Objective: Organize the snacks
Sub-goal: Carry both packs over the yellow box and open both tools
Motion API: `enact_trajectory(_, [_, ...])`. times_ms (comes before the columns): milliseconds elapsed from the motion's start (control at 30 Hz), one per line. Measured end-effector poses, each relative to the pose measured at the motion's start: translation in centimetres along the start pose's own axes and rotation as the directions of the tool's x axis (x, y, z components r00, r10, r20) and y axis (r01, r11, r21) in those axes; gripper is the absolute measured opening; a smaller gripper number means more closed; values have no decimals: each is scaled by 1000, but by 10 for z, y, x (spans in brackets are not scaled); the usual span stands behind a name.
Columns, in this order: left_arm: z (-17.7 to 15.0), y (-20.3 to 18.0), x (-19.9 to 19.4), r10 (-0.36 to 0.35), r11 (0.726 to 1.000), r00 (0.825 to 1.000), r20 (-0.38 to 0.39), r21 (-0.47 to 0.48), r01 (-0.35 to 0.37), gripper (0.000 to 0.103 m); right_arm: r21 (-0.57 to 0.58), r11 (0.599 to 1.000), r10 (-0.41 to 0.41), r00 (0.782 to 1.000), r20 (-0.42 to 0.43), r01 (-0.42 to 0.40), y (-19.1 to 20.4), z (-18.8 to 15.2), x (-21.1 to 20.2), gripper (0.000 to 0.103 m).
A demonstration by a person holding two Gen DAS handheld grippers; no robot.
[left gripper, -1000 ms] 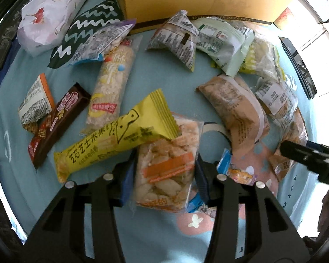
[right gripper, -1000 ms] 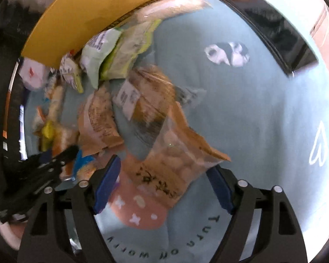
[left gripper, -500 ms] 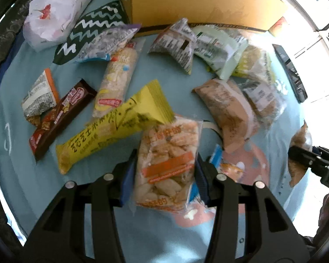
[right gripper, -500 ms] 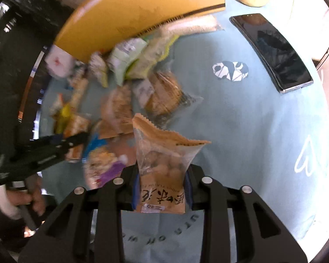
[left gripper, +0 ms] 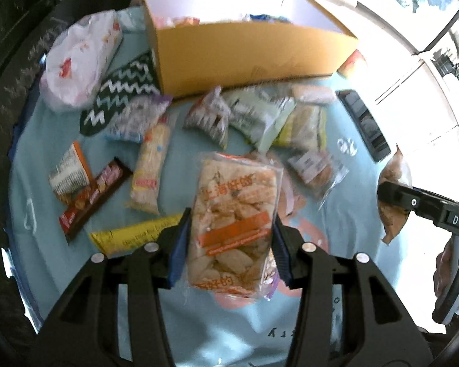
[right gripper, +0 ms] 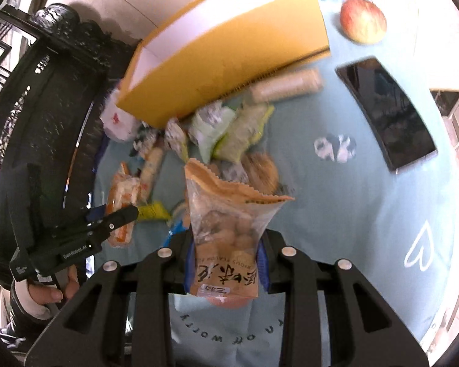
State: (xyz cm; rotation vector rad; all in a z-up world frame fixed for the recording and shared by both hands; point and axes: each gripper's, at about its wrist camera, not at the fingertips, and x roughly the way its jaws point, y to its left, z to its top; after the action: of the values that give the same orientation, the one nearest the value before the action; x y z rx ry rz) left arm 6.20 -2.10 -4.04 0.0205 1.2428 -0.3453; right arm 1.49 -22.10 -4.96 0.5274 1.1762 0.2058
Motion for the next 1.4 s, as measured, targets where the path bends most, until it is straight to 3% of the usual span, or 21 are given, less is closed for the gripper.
enact_trajectory(300, [55,-1,-41,-43,999,992,120,-28,46,48,-67,997,46,991,123,-38,18,60,-31,32])
enact_trajectory(600, [144,4,-58,-26,999,970,243,-38,36,48,-113,992,86,964,253,-59,34,152,-33,32])
enact_trajectory(733, [183,6,-39,-4,999,972,236,-47,15,48,-95,994,73,958,278,-48,36,191,-11,32])
enact_trajectory(867, [213,10,3,46,998,984,174,-47,-38,49,-45,999,15,972,233,-4,28,219,33,35])
enact_trajectory(900, [217,10,13,56,997,986,154,-55,-48,56,-26,1000,-6,977,215,12,25,222,42,38])
enact_trajectory(933, [221,11,23,84,995,987,134,-70,-75,77,-1,999,-33,979,201,34,22,223,49,47])
enact_trajectory(967, [221,11,25,108,992,985,136,-80,-98,83,21,999,-52,978,202,49,19,222,52,51])
enact_trajectory(1200, [196,11,5,83,993,982,169,-92,-68,86,-15,1000,-18,950,310,24,16,185,11,64])
enact_trajectory(1400, [154,16,-16,94,991,982,166,-111,-76,88,-9,998,-55,959,277,60,-1,135,-6,69])
